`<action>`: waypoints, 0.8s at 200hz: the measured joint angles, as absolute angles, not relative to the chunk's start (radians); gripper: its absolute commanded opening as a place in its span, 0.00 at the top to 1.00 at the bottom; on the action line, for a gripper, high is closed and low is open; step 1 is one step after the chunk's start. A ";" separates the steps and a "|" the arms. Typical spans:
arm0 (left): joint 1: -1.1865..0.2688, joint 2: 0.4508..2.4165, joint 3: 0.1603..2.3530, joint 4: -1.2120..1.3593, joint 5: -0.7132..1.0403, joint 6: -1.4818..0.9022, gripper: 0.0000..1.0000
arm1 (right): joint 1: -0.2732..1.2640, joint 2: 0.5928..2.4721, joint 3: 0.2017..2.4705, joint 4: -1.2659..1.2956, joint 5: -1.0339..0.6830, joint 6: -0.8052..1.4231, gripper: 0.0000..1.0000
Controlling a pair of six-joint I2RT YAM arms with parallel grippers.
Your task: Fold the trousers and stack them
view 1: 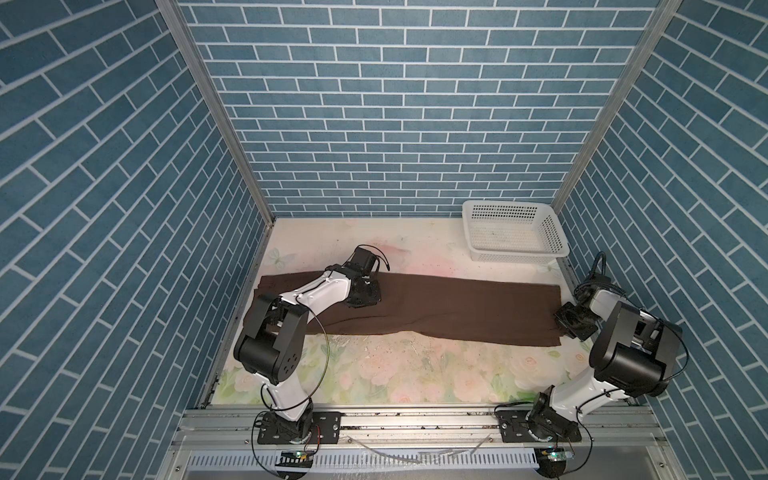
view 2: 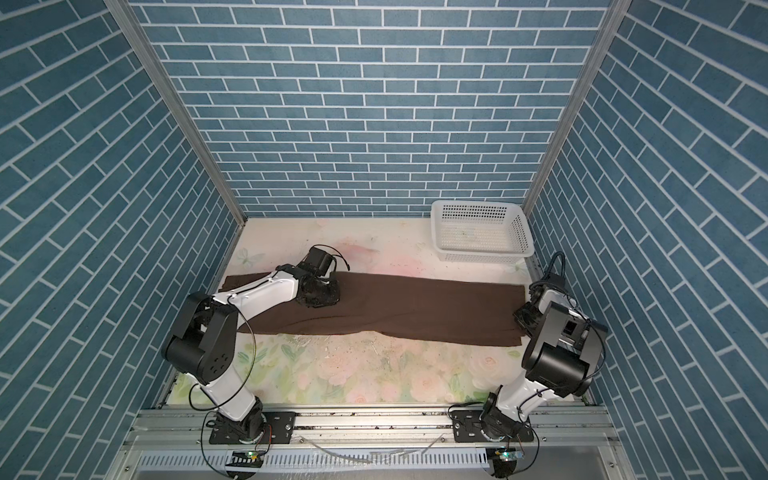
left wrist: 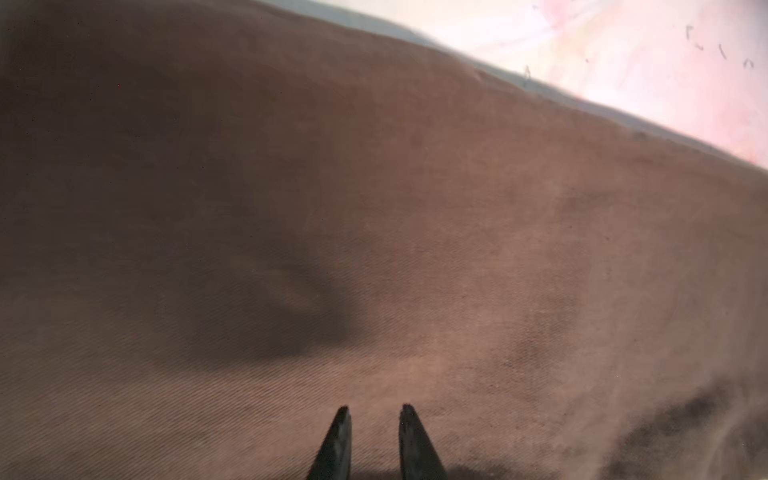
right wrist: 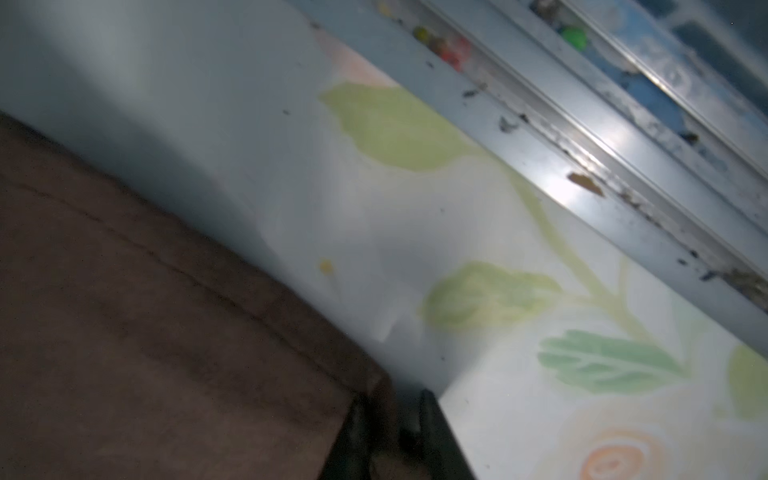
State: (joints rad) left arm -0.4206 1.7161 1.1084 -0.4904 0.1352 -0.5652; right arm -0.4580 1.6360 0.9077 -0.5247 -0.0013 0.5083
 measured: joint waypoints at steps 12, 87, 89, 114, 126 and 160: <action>-0.417 1.704 1.108 -0.501 0.128 -0.573 0.77 | -0.457 1.636 0.908 -0.508 -0.009 0.519 1.00; -0.416 1.654 1.109 -0.546 0.096 -0.592 0.78 | -0.456 1.523 0.920 -0.588 0.014 0.515 1.00; -0.416 1.654 1.109 -0.548 0.096 -0.592 0.78 | -0.455 1.515 0.921 -0.593 0.015 0.515 1.00; -0.416 1.664 1.125 -0.566 0.098 -0.590 0.79 | -0.450 1.417 0.933 -0.641 0.039 0.514 1.00; -0.416 1.673 1.135 -0.568 0.098 -0.588 0.79 | -0.450 1.389 0.933 -0.657 0.045 0.510 1.00; -0.416 1.679 1.148 -0.572 0.101 -0.581 0.76 | -0.451 1.399 0.927 -0.681 0.091 0.494 0.58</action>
State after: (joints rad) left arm -0.4156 1.6794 1.1477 -0.5720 0.1009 -0.5808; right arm -0.4507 1.3994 0.9272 -0.6807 0.0914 0.4938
